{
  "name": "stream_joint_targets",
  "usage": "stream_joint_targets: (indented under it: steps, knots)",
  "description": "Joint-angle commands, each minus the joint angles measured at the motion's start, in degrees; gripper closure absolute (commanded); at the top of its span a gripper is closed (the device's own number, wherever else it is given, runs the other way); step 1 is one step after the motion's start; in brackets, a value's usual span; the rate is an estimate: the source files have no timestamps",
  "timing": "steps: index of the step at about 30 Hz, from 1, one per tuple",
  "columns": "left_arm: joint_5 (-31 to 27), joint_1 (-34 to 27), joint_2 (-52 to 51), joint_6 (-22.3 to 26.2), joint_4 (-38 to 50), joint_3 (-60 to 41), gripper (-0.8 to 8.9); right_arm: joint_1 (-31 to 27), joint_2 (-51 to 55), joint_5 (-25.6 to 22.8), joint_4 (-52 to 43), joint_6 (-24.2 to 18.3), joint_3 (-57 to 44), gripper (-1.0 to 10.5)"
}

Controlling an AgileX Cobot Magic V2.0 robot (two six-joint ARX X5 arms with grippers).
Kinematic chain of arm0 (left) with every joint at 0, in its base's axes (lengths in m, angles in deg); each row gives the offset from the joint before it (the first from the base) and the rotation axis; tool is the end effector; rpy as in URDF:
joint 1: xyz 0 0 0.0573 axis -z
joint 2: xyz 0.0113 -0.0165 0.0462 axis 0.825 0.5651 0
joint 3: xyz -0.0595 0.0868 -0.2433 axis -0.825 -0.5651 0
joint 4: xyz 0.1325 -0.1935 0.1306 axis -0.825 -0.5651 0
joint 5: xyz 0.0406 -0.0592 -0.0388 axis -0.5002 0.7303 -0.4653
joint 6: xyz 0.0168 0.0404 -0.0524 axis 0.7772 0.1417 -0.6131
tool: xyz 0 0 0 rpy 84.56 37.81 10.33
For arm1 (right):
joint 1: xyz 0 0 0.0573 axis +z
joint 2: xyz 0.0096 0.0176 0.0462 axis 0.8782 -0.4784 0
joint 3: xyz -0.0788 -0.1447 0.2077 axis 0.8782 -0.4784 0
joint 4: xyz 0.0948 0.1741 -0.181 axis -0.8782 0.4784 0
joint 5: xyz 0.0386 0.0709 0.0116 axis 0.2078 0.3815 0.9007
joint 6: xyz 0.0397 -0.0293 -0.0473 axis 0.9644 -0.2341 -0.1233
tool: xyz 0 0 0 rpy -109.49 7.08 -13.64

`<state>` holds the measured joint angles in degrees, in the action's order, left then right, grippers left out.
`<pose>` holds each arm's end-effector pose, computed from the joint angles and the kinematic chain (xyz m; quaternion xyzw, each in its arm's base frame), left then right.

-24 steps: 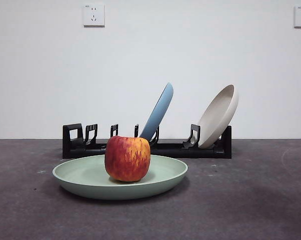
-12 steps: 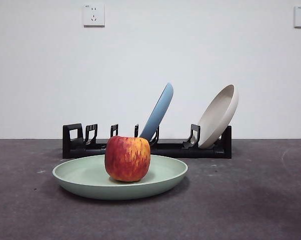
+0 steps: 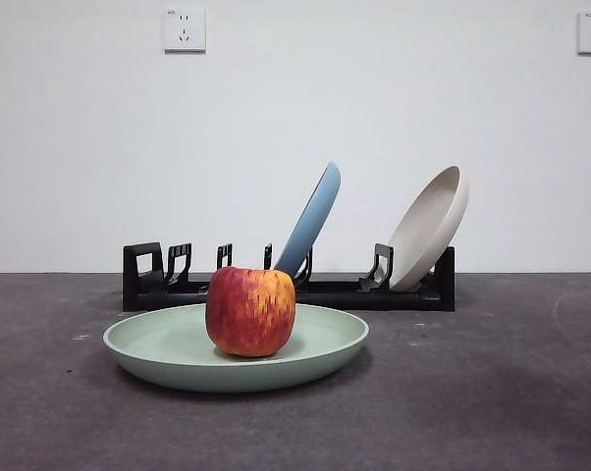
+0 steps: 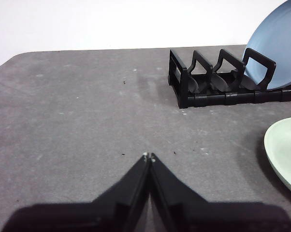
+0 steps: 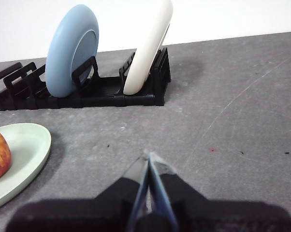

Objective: Take the green plate from the plate rack,put the plate on the table,take the apple from the table,put the apple in the plate

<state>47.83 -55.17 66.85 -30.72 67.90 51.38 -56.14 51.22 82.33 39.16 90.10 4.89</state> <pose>0.1326 -0.0025 0.1477 -0.0016 0.0858 -0.0181 0.9962 0.1311 0.0200 0.1507 0.0492 0.0823 0.1186 0.9883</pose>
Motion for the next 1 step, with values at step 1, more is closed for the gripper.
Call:
stream_joint_targets:
  steps: [1]
  knots:
    - [0.0, -0.2, -0.1, -0.3, 0.1, -0.7, 8.16, 0.1, 0.0, -0.2, 0.0, 0.7, -0.9, 9.4]
